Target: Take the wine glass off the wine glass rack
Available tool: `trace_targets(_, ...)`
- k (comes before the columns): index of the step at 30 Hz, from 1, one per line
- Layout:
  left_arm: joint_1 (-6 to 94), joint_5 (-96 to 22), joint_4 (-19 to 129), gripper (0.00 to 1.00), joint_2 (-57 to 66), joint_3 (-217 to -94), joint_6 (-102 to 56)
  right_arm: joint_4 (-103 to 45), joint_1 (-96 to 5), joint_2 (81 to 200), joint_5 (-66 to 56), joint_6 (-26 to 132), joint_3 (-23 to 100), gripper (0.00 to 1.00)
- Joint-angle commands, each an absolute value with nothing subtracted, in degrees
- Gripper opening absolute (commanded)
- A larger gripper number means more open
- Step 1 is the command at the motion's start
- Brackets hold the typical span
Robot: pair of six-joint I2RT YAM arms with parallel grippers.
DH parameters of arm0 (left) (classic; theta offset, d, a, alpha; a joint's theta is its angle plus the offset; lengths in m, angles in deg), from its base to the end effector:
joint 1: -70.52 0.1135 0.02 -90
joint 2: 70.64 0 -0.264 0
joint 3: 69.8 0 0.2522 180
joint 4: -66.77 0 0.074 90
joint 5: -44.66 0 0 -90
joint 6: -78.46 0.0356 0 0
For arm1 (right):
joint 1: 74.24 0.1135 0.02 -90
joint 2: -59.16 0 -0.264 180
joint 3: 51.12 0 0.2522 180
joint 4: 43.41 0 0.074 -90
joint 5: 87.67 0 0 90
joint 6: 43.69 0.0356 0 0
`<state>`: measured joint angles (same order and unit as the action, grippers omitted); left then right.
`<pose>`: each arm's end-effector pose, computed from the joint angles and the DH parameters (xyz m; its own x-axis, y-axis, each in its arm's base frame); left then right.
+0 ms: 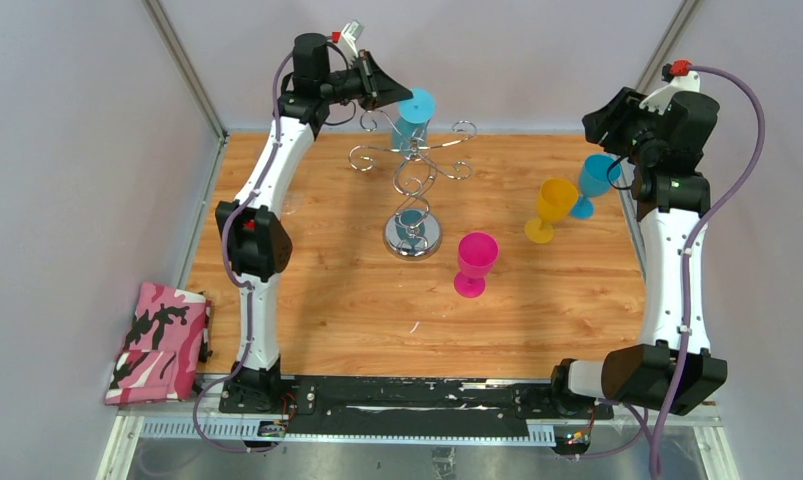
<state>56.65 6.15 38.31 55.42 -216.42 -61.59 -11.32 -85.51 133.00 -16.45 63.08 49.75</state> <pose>0.4853 -0.1485 0.4023 -0.7770 -0.2998 -0.5536 0.4767 0.2941 -0.8284 0.2753 -0.0432 0.4722 -0.1202 0.3025 -0.9455 -0.0990 0.9440 0.3146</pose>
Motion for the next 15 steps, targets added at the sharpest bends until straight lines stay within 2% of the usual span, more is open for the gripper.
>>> trace_targets(1, 56.9, 5.4, 35.6, 0.00, 56.6, -217.0, -60.6, -13.4, -85.0, 132.3, -17.3, 63.6, 48.4, 0.56)
trace_targets(5, 58.2, 5.3, 39.3, 0.00, 55.4, -216.0, -66.0, -13.8, -85.0, 132.8, -17.9, 63.9, 48.2, 0.56)
trace_targets(10, 58.7, 9.4, 54.6, 0.00, 53.3, -208.8, -81.3, -14.1, -85.0, 133.5, -18.5, 64.3, 48.3, 0.56)
trace_targets(15, 58.7, 8.5, 55.1, 0.00, 50.3, -204.9, -83.3, -14.6, -85.0, 134.2, -20.2, 65.1, 48.3, 0.56)
